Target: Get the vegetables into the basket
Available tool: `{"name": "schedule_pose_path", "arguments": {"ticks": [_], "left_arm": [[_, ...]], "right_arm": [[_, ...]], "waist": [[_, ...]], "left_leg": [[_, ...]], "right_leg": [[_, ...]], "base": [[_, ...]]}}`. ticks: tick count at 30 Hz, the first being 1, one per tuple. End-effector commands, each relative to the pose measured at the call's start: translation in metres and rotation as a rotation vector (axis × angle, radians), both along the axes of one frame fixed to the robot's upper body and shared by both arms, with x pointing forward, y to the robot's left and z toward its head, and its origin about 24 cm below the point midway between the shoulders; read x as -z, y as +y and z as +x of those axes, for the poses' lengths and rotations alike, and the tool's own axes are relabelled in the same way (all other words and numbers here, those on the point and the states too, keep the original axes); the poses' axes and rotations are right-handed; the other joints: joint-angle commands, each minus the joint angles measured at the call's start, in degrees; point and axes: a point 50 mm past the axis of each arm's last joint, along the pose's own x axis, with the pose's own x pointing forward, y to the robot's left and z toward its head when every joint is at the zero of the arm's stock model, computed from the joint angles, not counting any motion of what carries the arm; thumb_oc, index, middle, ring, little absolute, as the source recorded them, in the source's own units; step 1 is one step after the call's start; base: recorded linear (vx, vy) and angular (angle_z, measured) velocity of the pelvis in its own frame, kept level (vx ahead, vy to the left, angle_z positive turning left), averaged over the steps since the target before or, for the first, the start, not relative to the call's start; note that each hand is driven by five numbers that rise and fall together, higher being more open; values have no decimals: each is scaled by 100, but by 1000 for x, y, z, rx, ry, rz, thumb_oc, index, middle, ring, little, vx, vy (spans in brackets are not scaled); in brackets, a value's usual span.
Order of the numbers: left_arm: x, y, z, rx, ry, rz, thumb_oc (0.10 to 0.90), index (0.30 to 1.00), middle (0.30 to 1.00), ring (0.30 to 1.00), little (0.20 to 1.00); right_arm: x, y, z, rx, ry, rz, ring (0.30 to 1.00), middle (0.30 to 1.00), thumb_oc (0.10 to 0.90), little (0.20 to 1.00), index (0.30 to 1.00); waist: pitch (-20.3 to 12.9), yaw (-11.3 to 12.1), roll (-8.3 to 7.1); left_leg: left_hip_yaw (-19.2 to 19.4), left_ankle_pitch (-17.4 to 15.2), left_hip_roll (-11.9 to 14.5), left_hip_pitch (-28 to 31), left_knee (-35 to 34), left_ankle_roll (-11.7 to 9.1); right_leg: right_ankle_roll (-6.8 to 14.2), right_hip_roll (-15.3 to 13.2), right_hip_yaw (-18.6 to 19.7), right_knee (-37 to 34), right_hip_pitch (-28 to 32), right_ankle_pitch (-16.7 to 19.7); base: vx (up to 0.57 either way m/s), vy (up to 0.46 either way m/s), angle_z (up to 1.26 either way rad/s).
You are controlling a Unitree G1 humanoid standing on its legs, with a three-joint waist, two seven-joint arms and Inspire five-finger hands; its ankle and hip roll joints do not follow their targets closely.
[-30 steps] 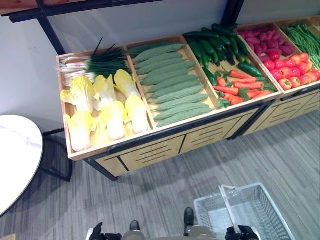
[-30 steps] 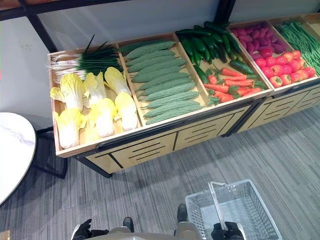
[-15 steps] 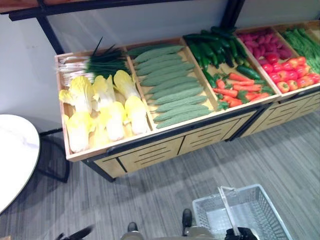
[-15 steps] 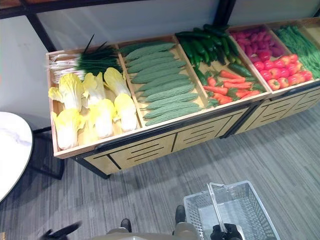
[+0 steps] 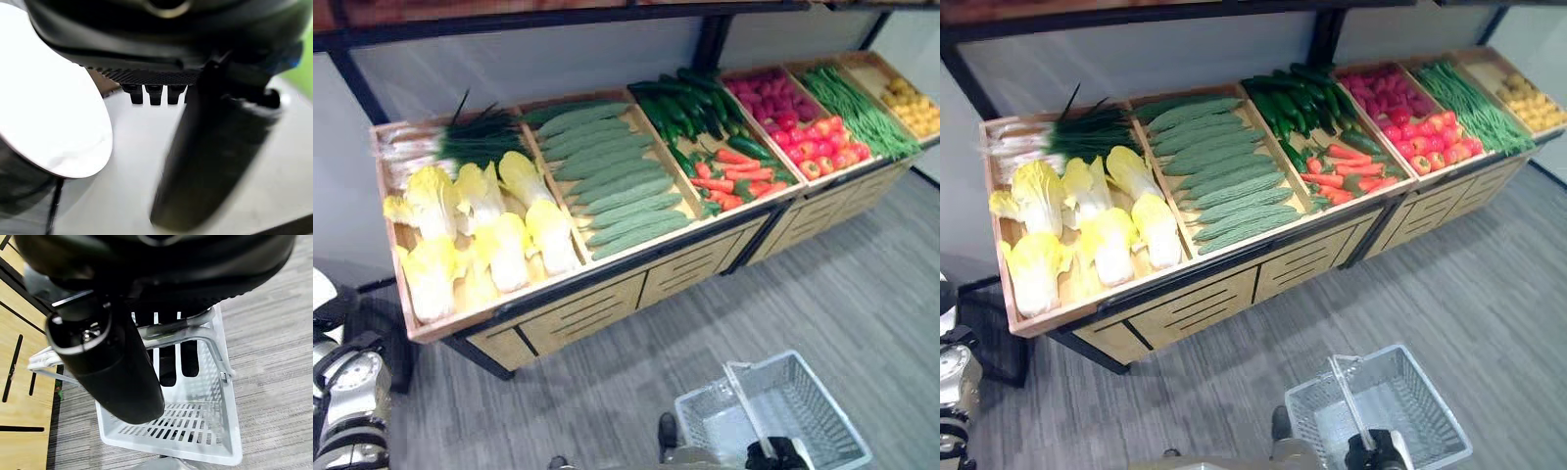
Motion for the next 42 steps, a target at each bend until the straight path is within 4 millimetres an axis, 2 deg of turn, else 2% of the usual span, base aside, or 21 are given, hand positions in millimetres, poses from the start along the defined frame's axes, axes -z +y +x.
{"name": "schedule_pose_path", "arguments": {"ticks": [1,2,3,5,15,29,42], "left_arm": [[-16,2,5,17,0,187,900,1000,1000,1000,1000],[-26,-8,14,74,-29,228,900,1000,1000,1000,1000],[-29,-10,16,90,-34,243,900,1000,1000,1000,1000],[-50,-33,32,207,-80,335,900,1000,1000,1000,1000],[-64,-51,47,346,-57,433,900,1000,1000,1000,1000],[-56,-72,75,522,57,446,900,1000,1000,1000,1000],[-48,-75,82,413,99,419,900,1000,1000,1000,1000]], "right_arm": [[-3,-2,17,-10,-54,-6,300,300,400,300,300],[-4,-5,17,3,-50,-9,300,300,400,300,300],[-4,-6,17,1,-49,-9,300,300,400,300,300],[-6,-8,20,-14,-53,-14,300,300,400,300,300],[-9,-13,27,-51,-64,-7,300,300,400,300,300],[-12,-11,39,-104,-74,-4,300,300,400,300,300],[-11,-10,41,-115,-69,-22,300,300,400,300,300]], "waist": [[124,-5,-233],[136,-19,-232],[140,-37,-226],[138,-79,-207],[170,-201,-155],[280,-348,-143],[381,-395,-162]], "left_leg": [[-457,-133,31,-100,15,-113],[-467,-134,30,-99,15,-100],[-460,-140,28,-89,15,-95],[-435,-154,22,-69,15,-81],[-363,-158,31,-59,15,-69],[-270,-97,87,-139,15,-85],[-221,-26,148,-274,15,-107]], "right_leg": [[438,-151,-41,0,599,-778],[432,-152,-35,0,605,-780],[429,-151,-17,0,609,-781],[426,-153,16,0,610,-778],[418,-159,128,0,563,-757],[400,-101,242,0,398,-682],[365,-33,355,0,204,-630]], "base": [[3,-14,10],[0,0,0],[21,6,-3],[22,11,-4],[-1,0,-1],[-7,-4,-2],[-9,-4,-3]]}}
